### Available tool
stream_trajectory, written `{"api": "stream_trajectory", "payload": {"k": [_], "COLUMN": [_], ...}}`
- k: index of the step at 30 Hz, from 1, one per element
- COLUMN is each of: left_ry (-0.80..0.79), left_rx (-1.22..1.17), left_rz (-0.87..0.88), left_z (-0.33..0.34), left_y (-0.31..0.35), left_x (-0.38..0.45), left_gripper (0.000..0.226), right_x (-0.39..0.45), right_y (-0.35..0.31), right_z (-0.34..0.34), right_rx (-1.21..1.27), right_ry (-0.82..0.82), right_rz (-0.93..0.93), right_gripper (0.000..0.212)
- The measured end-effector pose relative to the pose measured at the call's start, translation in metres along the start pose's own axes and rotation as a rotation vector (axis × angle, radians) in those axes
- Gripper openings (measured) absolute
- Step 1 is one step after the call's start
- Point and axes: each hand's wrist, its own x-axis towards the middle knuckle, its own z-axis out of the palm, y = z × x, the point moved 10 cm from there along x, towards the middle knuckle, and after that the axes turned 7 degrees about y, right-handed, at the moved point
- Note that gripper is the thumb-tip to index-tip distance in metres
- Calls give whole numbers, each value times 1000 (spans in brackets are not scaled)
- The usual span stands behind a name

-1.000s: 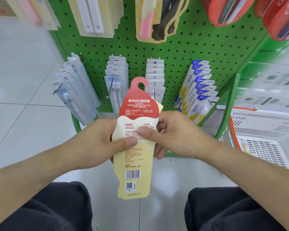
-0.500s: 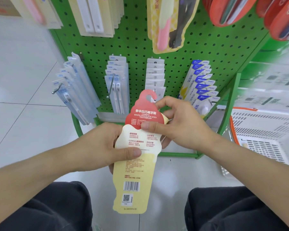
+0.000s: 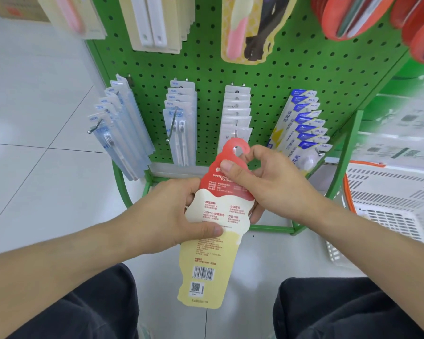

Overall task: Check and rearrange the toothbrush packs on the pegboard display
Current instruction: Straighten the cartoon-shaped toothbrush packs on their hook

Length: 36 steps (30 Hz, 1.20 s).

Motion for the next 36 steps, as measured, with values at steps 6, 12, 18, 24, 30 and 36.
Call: {"api": "stream_trajectory", "payload": {"k": [6,12,18,24,30,36], "left_ry": [22,75,250,345,534,627], "left_rx": [187,358,531,643,628,147], "left_rz": [53,48,107,431,591,449], "left_z": [-1,-11,-22,8,-4,-47], "left_y": [1,0,13,40,64,67], "left_x": [0,2,-5,-34,-34,-40], "left_gripper": [38,36,56,96,81,62], "right_x": [7,7,1,-11,-21,-24], "right_y": [-3,4,-3,-19,-27,-39], "right_z": [-11,-18,-30,-37,-41,-58], "right_rx": [-163,-49,71,245,464,482], "right_ry": [113,71,136,156,131,200], "right_rz": [-123,-70,-44,-65,4,-114], "right_gripper": [50,47,35,25,20,57]}}
